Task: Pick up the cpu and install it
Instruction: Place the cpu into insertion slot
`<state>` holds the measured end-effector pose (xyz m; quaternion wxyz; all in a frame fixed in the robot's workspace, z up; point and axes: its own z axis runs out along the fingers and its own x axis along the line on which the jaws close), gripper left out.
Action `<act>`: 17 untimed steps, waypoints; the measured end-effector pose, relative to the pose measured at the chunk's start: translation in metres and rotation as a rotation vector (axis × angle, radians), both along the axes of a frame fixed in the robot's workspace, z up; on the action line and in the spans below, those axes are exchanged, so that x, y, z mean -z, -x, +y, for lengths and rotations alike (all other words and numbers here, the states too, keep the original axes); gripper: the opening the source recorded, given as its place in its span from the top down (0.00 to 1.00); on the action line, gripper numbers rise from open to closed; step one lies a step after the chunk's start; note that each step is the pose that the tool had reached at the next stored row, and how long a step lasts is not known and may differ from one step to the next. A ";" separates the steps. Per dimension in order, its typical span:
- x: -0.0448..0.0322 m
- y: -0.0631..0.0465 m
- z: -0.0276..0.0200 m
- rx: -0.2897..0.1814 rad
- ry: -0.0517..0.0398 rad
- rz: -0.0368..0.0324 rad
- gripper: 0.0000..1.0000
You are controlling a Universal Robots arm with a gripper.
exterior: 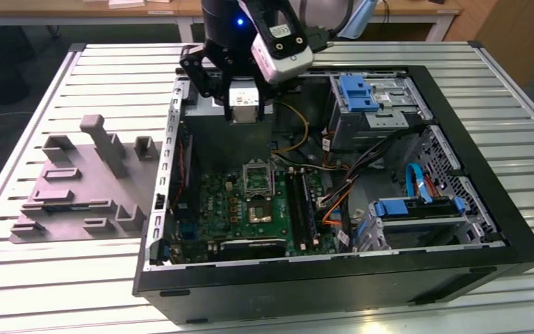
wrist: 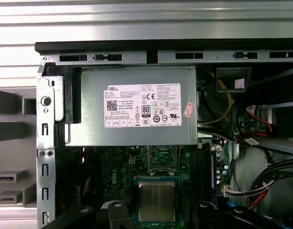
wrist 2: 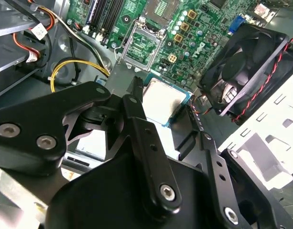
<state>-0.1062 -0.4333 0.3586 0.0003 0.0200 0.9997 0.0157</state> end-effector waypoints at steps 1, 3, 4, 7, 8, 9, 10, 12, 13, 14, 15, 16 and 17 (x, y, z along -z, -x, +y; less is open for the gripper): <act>0.0001 0.000 -0.0006 0.000 0.0001 0.0002 0.53; 0.0003 0.000 -0.0042 0.000 0.0001 0.0002 0.53; 0.0003 0.000 -0.0066 0.000 0.0001 0.0002 0.53; 0.0007 0.000 -0.0135 0.000 0.0001 0.0002 0.53; 0.0010 0.000 -0.0146 0.000 0.0003 0.0003 0.53; 0.0016 -0.001 -0.0153 0.000 0.0001 0.0002 0.53; 0.0023 -0.002 -0.0154 0.000 0.0000 0.0001 0.53; 0.0039 -0.004 -0.0155 0.000 0.0003 0.0003 0.53; 0.0052 -0.005 -0.0155 0.000 0.0001 0.0002 0.53; 0.0066 -0.005 -0.0156 0.000 0.0002 0.0004 0.53; 0.0081 -0.005 -0.0157 0.000 0.0001 0.0006 0.53; 0.0093 -0.006 -0.0161 0.000 0.0001 0.0007 0.53; 0.0102 -0.006 -0.0170 0.000 0.0004 0.0009 0.53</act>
